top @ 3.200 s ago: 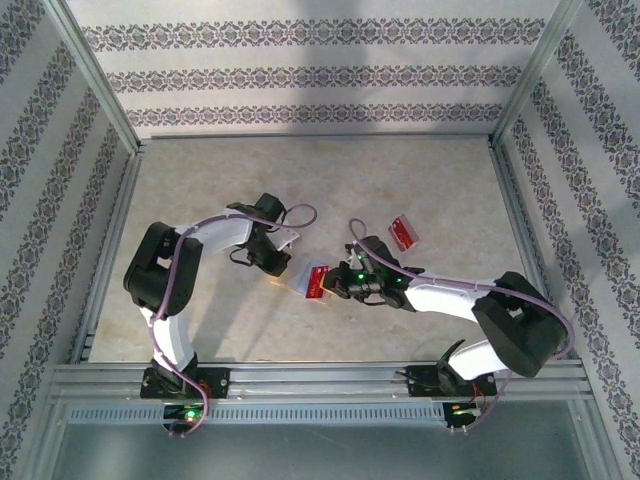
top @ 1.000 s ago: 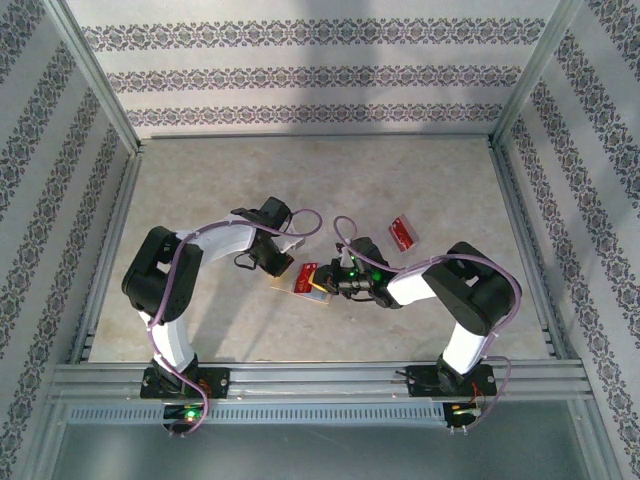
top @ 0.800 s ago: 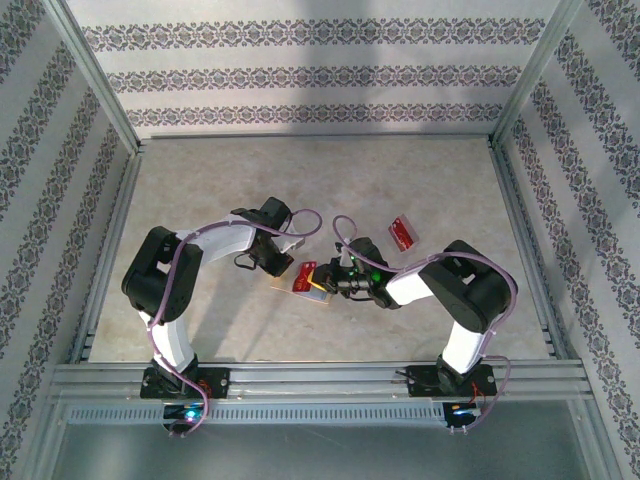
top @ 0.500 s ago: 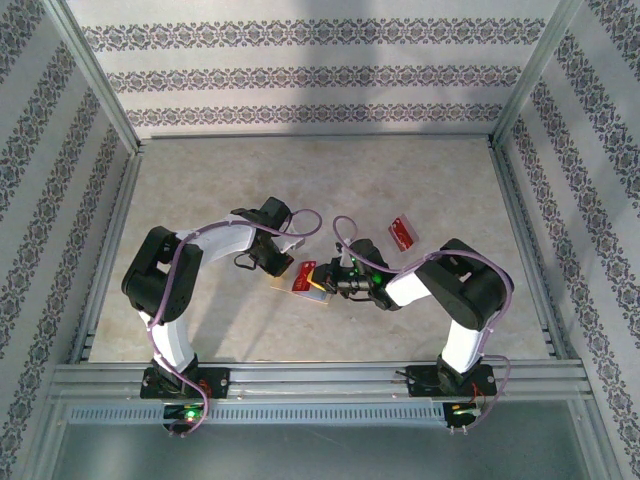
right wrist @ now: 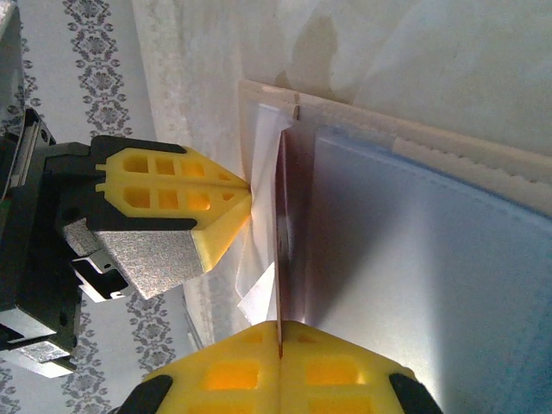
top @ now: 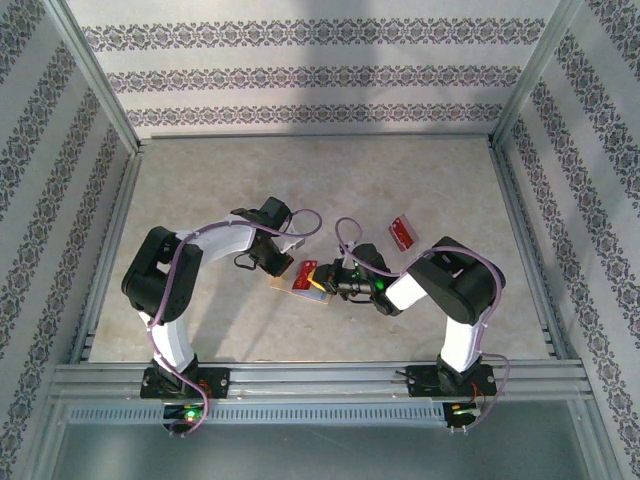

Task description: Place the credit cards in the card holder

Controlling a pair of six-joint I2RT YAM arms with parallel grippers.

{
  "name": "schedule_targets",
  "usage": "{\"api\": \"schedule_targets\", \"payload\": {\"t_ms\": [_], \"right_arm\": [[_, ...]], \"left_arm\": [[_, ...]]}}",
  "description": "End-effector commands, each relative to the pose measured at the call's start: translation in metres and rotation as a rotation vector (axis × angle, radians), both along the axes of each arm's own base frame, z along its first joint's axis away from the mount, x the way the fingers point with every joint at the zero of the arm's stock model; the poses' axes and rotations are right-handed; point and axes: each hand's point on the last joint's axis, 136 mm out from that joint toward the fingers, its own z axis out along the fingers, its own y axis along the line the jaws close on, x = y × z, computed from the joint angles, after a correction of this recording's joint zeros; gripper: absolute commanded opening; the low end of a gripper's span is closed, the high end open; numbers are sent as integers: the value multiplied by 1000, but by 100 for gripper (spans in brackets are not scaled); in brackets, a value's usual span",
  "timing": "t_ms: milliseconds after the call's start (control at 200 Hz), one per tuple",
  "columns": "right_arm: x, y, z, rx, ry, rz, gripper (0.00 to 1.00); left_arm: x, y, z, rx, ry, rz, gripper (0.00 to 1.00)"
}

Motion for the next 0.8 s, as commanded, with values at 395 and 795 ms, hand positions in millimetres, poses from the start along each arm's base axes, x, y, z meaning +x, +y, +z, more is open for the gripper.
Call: {"api": "schedule_targets", "payload": {"t_ms": [395,795], "right_arm": [[9,10,26,104,-67,-18,0],[3,7,24,101,-65,-20,0]], "left_arm": [[-5,7,-13,44,3,-14,0],[-6,8,-13,49,3,-11,0]]}}
